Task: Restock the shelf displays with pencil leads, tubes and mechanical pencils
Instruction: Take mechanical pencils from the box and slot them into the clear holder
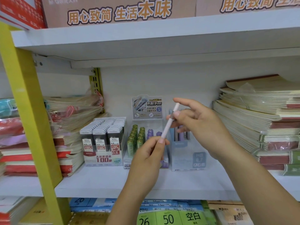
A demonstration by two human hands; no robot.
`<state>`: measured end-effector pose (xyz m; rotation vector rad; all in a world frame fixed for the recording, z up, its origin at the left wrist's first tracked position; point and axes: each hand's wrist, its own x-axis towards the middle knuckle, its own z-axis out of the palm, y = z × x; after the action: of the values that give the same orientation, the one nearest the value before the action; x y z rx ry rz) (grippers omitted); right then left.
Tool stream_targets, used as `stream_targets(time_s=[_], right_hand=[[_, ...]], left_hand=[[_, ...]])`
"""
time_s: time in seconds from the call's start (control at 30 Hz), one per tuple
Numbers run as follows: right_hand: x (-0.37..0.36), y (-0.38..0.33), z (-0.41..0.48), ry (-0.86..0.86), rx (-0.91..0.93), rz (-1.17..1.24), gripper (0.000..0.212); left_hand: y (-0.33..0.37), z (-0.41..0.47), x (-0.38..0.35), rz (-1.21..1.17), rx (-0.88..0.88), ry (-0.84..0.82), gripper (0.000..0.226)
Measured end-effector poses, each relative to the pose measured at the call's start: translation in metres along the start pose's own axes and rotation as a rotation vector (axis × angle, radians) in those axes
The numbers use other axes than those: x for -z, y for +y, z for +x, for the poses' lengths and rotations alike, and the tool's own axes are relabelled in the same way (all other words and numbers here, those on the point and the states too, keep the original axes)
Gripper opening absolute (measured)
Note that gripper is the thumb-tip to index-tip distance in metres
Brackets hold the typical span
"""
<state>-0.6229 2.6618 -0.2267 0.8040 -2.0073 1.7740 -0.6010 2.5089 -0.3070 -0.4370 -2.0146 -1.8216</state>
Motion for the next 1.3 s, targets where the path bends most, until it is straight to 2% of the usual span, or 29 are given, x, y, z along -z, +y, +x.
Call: stream_targets(time_s=[0.1, 0.17, 0.2, 0.23, 0.3, 0.43, 0.63, 0.93, 1.13, 1.3], right_hand=[[-0.002, -0.006, -0.003, 0.054, 0.029, 0.094, 0.025], [0.005, -0.009, -0.003, 0.225, 0.114, 0.132, 0.024], [0.011, -0.011, -0.003, 0.32, 0.186, 0.109, 0.025], [0.017, -0.012, -0.003, 0.391, 0.264, 0.041, 0.027], [0.026, -0.011, -0.004, 0.419, 0.373, -0.143, 0.033], [0.025, 0.009, 0.0, 0.338, 0.349, -0.427, 0.036], [0.019, 0.038, 0.007, 0.234, 0.291, -0.569, 0.033], [0.018, 0.045, 0.012, 0.181, 0.195, -0.55, 0.029], [0.019, 0.048, 0.02, 0.183, 0.249, -0.932, 0.031], [0.019, 0.049, 0.021, 0.182, 0.205, -0.95, 0.034]], left_hand=[[0.0, 0.0, -0.006, 0.133, -0.07, 0.033, 0.019], [0.0, 0.0, -0.008, 0.246, -0.16, 0.123, 0.015], [0.0, 0.0, -0.008, 0.358, -0.234, 0.178, 0.023], [0.001, 0.0, -0.008, 0.486, -0.319, 0.22, 0.032], [0.0, 0.0, -0.009, 0.678, -0.433, 0.235, 0.045], [-0.011, 0.001, -0.011, 0.855, -0.435, 0.144, 0.049], [-0.022, 0.003, -0.011, 0.836, -0.421, 0.086, 0.048], [-0.024, 0.002, -0.013, 0.784, -0.43, 0.103, 0.051], [-0.024, 0.001, -0.012, 0.769, -0.429, 0.094, 0.051], [-0.027, 0.003, -0.011, 0.747, -0.433, 0.095, 0.053]])
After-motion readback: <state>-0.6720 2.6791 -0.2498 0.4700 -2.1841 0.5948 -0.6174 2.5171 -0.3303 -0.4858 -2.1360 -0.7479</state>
